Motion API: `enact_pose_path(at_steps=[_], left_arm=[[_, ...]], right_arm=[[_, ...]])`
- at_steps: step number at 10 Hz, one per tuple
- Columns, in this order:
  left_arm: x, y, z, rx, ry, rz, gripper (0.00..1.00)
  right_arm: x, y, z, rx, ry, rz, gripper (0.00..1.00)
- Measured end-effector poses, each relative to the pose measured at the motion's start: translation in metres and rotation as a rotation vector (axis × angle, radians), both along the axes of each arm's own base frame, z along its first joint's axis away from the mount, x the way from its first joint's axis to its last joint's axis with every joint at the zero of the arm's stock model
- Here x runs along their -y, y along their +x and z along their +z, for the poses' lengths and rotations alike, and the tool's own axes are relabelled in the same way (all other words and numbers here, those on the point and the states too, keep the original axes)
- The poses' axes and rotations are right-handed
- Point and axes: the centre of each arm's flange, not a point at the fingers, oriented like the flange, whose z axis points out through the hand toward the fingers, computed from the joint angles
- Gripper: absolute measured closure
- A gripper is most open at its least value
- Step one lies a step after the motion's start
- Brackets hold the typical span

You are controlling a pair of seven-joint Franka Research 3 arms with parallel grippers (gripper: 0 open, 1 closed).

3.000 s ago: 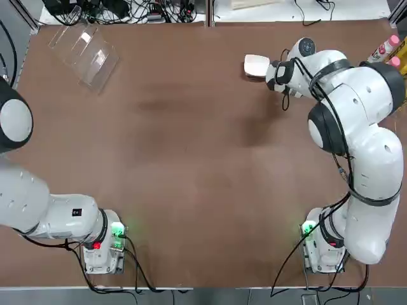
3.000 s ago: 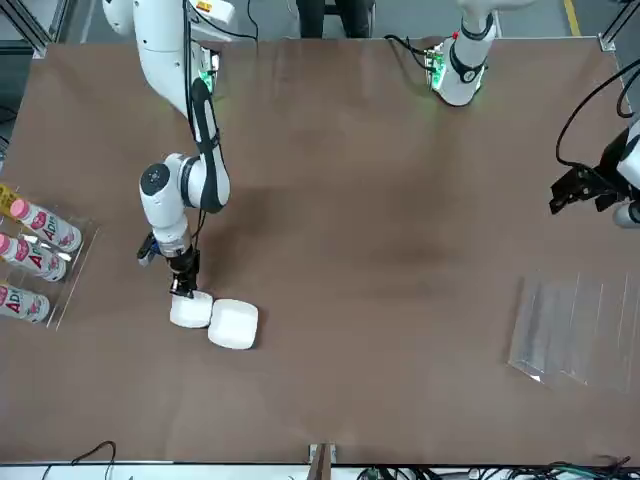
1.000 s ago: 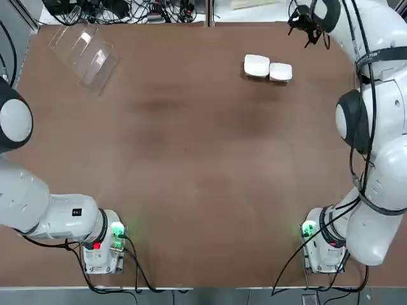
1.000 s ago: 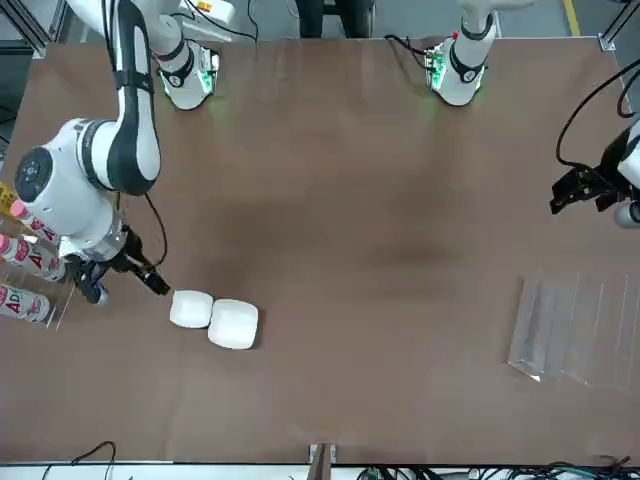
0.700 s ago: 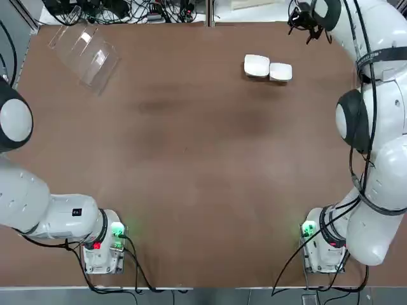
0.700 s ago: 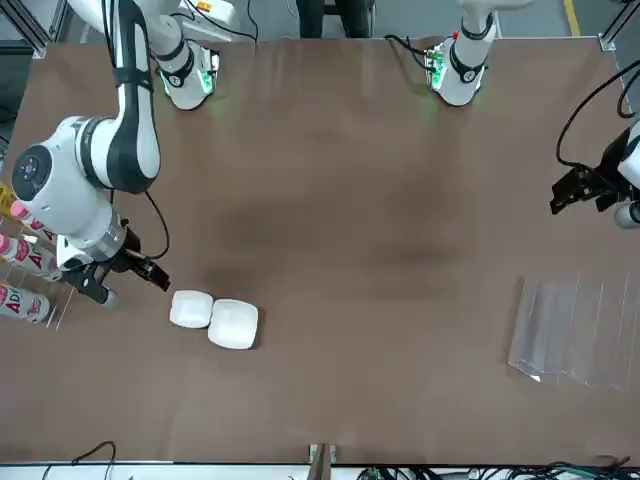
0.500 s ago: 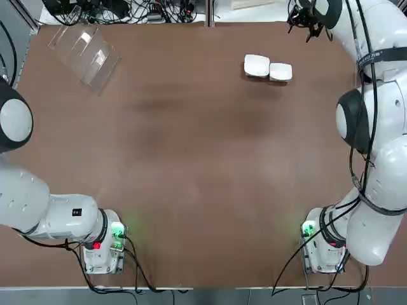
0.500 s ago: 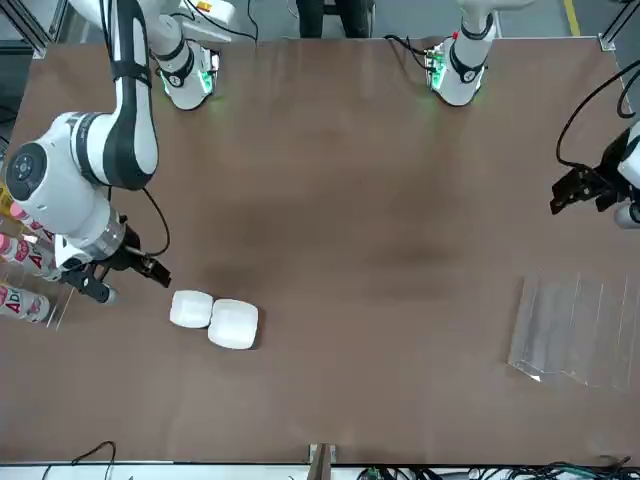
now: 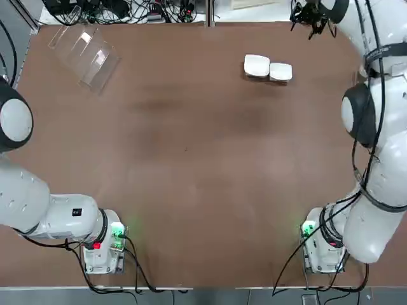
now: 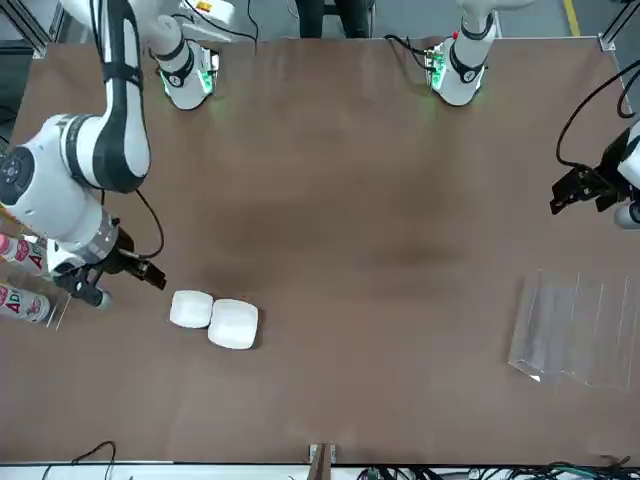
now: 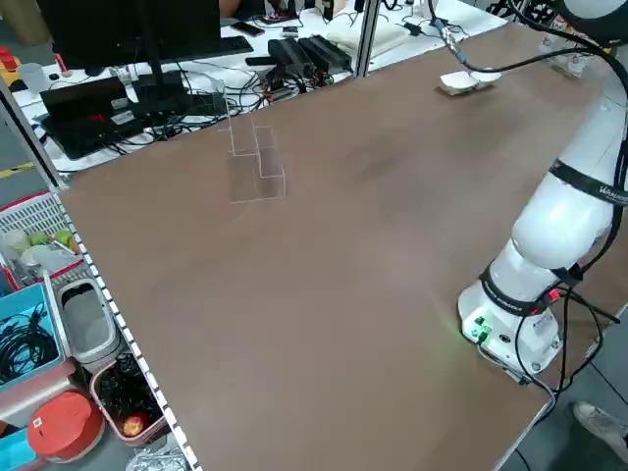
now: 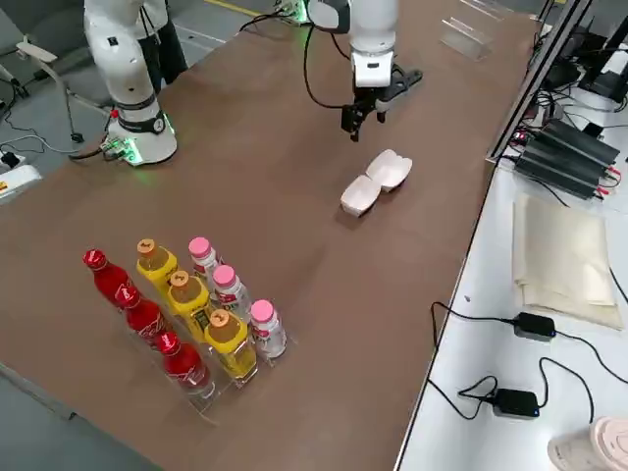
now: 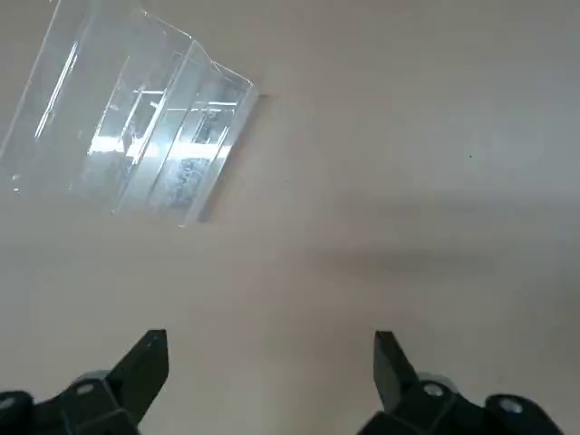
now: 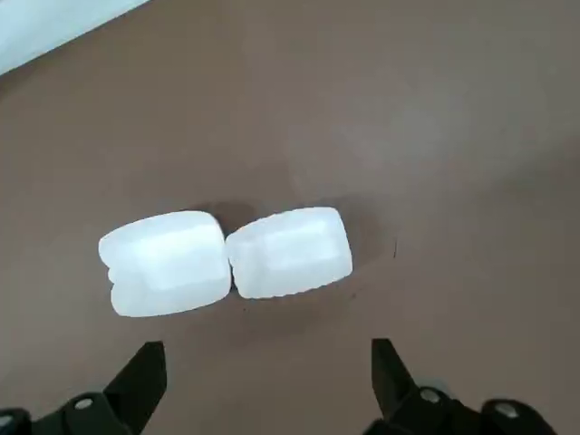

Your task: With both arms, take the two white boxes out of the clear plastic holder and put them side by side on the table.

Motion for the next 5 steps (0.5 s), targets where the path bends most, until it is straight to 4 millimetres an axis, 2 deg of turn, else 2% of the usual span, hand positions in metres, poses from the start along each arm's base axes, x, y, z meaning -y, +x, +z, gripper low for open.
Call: enact_pose_path(at_steps=[2, 5], left_arm=[[0.0, 0.0, 0.0, -0.001, 0.0, 0.0, 0.0], [0.0, 0.0, -0.001, -0.001, 0.0, 0.0, 0.0]], right_arm=[[0.014, 0.009, 0.011, 0.003, 0.009, 0.033, 0.0], [0.021, 0.013, 0.025, 0.02, -0.015, 0.126, 0.0]])
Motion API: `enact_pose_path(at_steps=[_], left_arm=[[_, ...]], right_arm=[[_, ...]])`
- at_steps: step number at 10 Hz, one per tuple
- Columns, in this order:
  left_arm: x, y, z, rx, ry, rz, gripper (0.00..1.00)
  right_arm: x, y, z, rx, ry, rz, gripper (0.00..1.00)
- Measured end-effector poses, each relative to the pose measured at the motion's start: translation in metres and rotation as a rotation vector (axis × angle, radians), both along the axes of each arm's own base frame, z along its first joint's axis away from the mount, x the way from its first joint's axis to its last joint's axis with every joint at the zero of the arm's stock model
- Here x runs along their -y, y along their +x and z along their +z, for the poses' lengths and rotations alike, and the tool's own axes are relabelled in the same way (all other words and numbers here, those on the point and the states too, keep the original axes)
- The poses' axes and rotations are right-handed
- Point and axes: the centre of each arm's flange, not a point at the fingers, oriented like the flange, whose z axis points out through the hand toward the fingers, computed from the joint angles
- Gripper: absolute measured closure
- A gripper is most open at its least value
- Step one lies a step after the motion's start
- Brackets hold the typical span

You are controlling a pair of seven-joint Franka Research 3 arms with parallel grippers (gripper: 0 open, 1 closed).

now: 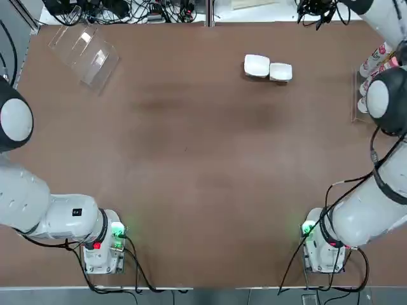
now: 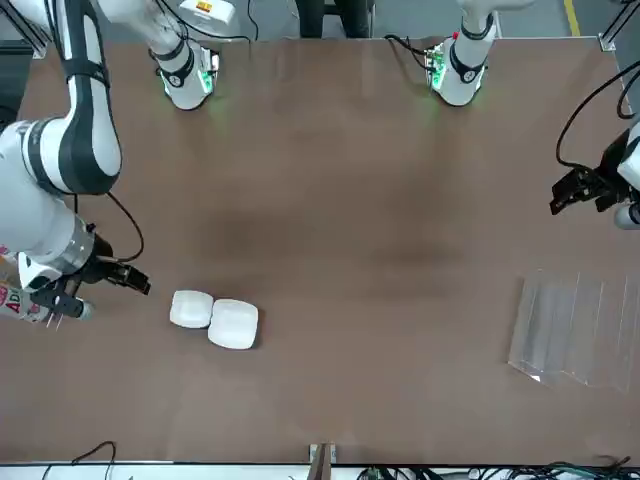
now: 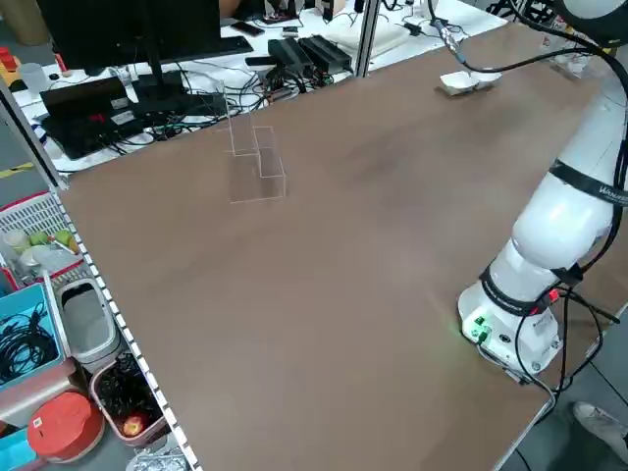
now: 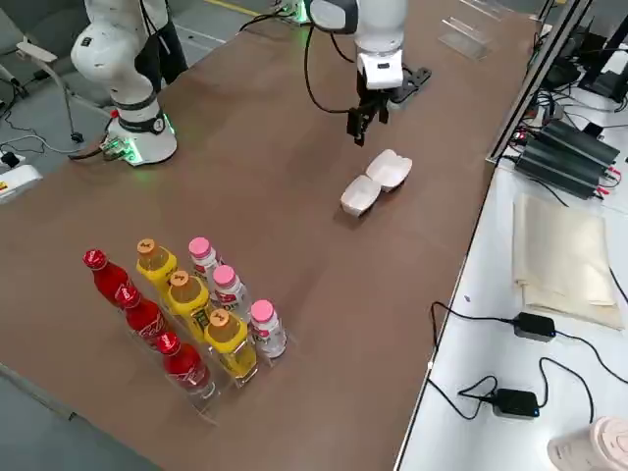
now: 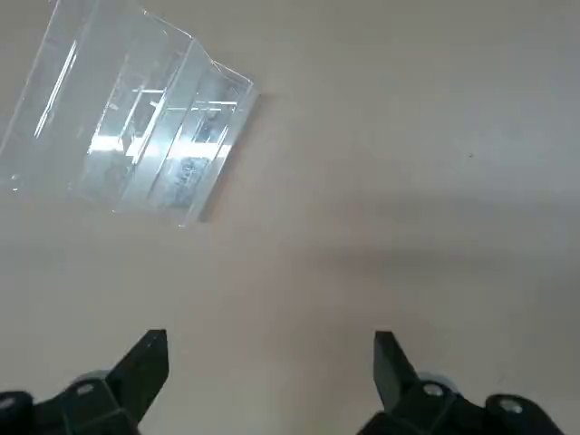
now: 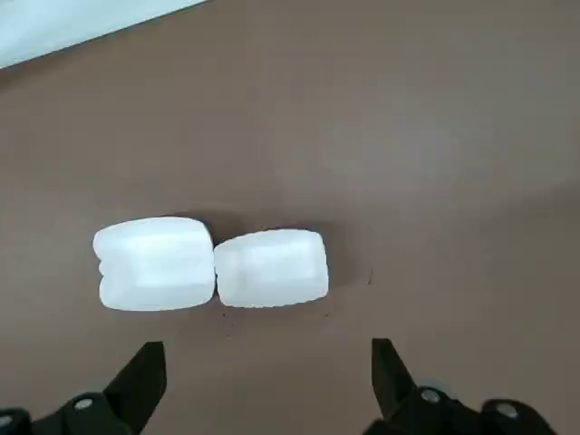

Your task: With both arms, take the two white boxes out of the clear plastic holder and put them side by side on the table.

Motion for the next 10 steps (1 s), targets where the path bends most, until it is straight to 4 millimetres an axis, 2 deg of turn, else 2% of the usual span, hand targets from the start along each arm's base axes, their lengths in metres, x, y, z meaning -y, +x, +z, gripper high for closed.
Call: enact_pose_path(at_steps=[4, 6, 7, 10], left_arm=[[0.0, 0.0, 0.0, 0.0, 0.0, 0.0, 0.0], [0.0, 0.0, 0.0, 0.0, 0.0, 0.0, 0.0], [0.0, 0.0, 0.0, 0.0, 0.0, 0.0, 0.0], [0.0, 0.0, 0.0, 0.0, 0.0, 0.0, 0.0]], right_arm=[[0.004, -0.01, 0.054, 0.074, -0.073, 0.097, 0.0], [0.011, -0.016, 0.1, 0.069, -0.1, 0.139, 0.0], [0.024, -0.018, 0.118, 0.072, -0.111, 0.148, 0.0], [0.073, -0.026, 0.131, 0.024, -0.145, 0.169, 0.0]])
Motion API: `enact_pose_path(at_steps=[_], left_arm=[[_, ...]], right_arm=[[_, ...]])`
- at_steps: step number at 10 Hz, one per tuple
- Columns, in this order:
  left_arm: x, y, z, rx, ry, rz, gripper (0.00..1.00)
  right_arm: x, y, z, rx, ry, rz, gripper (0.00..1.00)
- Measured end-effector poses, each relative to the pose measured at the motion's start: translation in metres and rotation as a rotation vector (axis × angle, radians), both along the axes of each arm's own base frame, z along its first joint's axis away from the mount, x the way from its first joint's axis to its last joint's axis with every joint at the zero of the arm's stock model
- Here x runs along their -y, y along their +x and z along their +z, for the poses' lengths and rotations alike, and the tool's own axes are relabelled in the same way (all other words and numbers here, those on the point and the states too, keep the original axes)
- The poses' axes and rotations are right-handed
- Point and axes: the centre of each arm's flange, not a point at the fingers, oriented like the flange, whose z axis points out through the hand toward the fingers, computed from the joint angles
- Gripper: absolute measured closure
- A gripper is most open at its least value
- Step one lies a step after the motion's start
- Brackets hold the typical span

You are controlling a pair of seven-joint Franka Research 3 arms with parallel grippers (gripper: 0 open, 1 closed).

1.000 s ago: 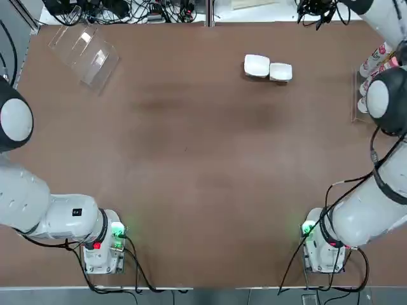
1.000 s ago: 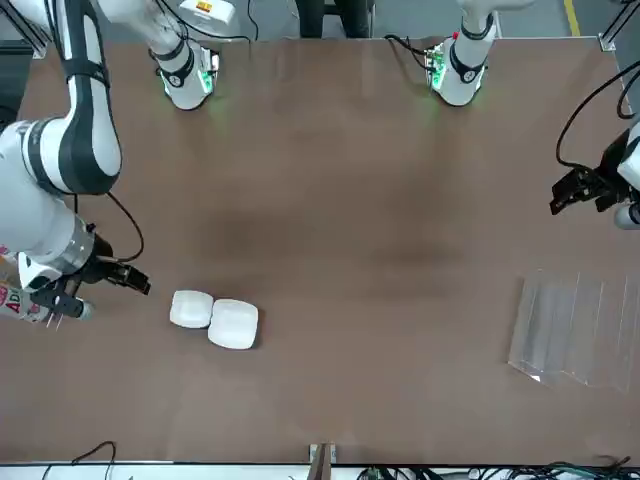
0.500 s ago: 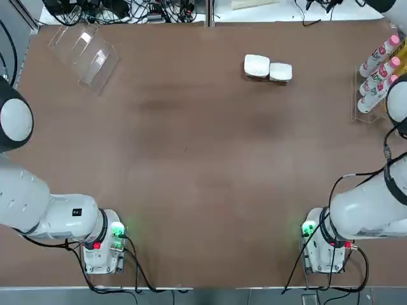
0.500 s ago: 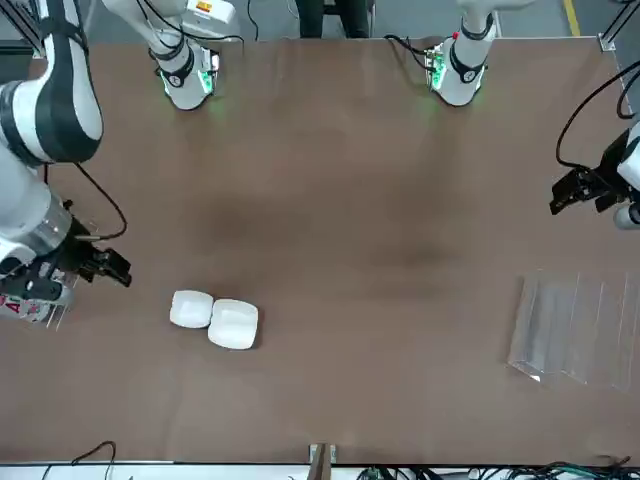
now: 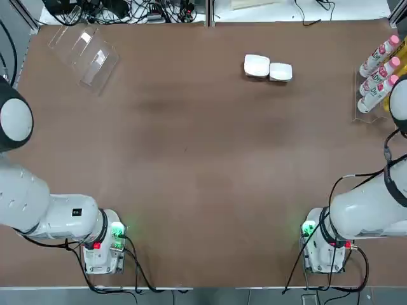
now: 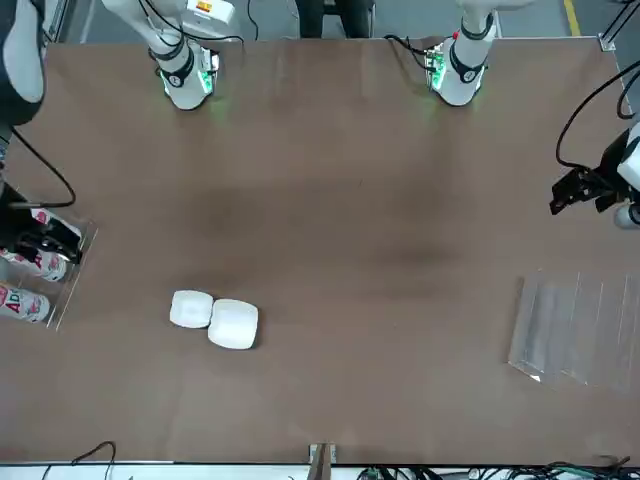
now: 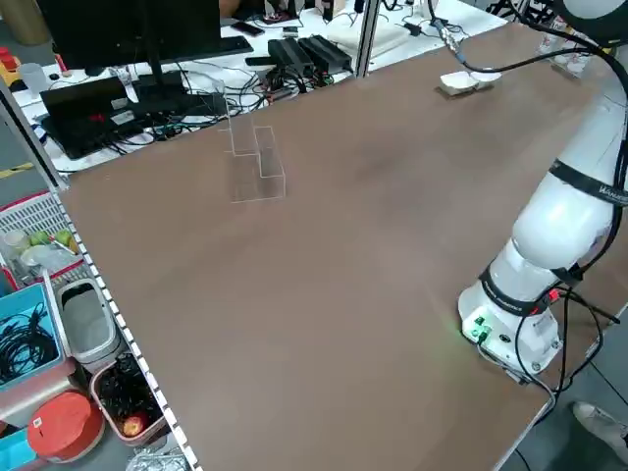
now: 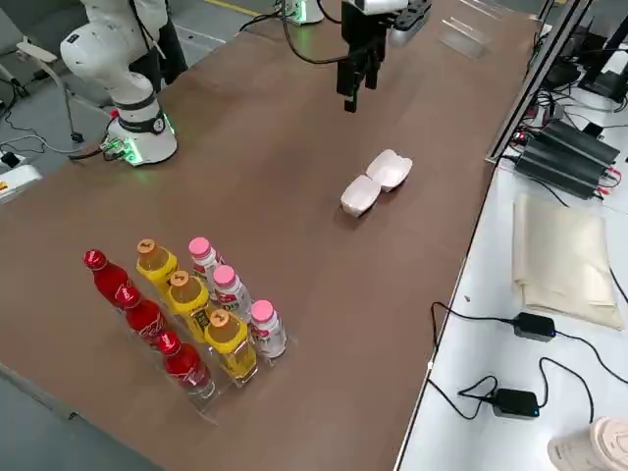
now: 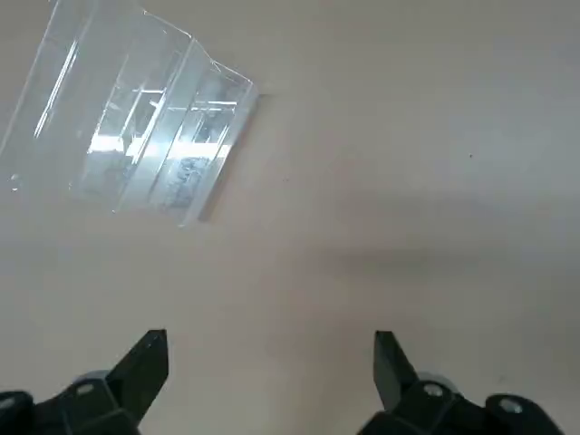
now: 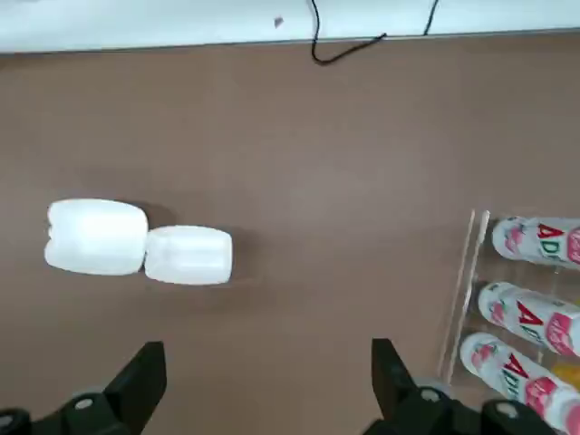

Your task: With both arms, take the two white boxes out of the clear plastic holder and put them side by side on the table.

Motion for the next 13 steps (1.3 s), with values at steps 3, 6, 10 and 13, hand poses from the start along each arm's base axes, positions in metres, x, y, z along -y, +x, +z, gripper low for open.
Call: enact_pose_path(at_steps=[3, 6, 10, 13], left_arm=[[0.0, 0.0, 0.0, 0.0, 0.0, 0.0, 0.0], [0.0, 0.0, 0.0, 0.0, 0.0, 0.0, 0.0], [0.0, 0.002, -0.004, -0.007, 0.0, 0.001, 0.0], [-0.001, 0.003, -0.005, -0.009, 0.0, 0.001, 0.0]], right_arm=[[0.015, -0.021, 0.037, -0.04, -0.003, -0.013, 0.0], [0.018, -0.038, 0.05, -0.071, 0.001, -0.021, 0.0], [0.029, -0.037, 0.033, -0.098, 0.003, -0.039, 0.0], [0.035, -0.038, 0.021, -0.124, 0.005, -0.05, 0.0]])
